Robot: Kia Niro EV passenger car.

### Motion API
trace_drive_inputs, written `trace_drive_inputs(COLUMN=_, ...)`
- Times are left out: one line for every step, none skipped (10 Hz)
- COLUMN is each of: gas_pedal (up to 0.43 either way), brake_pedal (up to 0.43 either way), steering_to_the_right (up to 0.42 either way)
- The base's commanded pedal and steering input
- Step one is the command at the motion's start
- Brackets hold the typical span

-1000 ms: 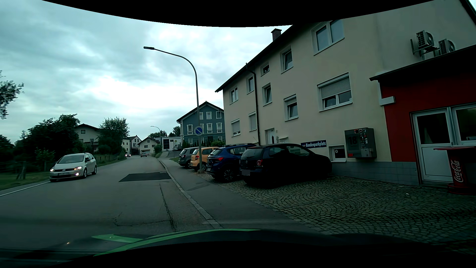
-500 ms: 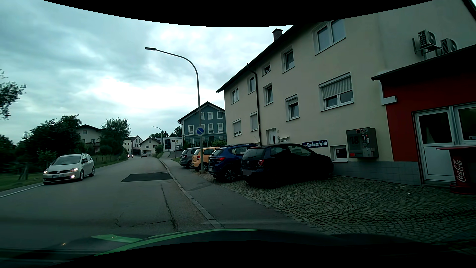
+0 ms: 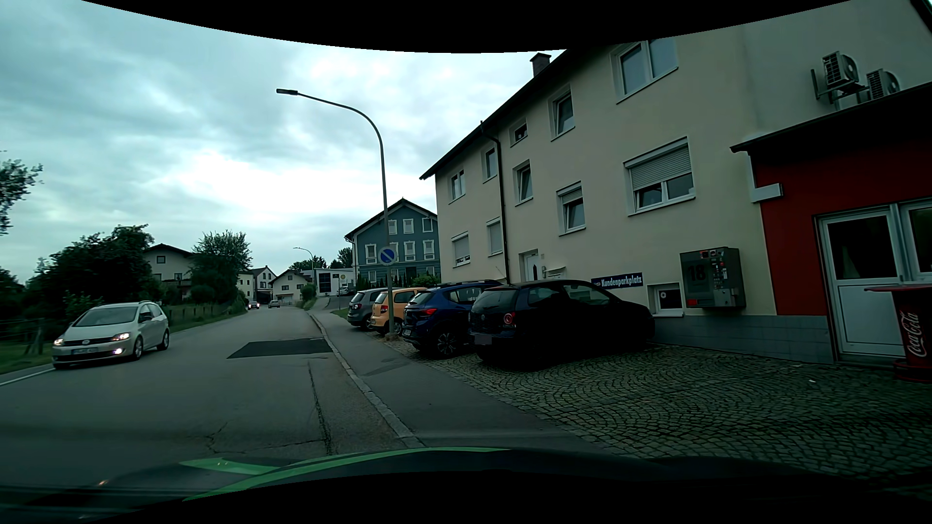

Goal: Follow the waypoints while adhering to traffic rules and regulations

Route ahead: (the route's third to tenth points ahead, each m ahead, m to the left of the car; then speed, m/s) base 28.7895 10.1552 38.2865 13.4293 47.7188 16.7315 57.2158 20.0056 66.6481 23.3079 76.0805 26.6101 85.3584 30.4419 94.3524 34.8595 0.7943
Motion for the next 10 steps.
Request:
trace_drive_inputs(gas_pedal=0.157, brake_pedal=0.000, steering_to_the_right=-0.210)
trace_drive_inputs(gas_pedal=0.189, brake_pedal=0.000, steering_to_the_right=-0.267)
trace_drive_inputs(gas_pedal=0.220, brake_pedal=0.000, steering_to_the_right=-0.324)
trace_drive_inputs(gas_pedal=0.228, brake_pedal=0.000, steering_to_the_right=-0.365)
trace_drive_inputs(gas_pedal=0.228, brake_pedal=0.000, steering_to_the_right=-0.382)
trace_drive_inputs(gas_pedal=0.240, brake_pedal=0.000, steering_to_the_right=-0.391)
trace_drive_inputs(gas_pedal=0.240, brake_pedal=0.000, steering_to_the_right=-0.393)
trace_drive_inputs(gas_pedal=0.248, brake_pedal=0.000, steering_to_the_right=-0.393)
trace_drive_inputs(gas_pedal=0.260, brake_pedal=0.000, steering_to_the_right=-0.393)
trace_drive_inputs(gas_pedal=0.260, brake_pedal=0.000, steering_to_the_right=-0.393)
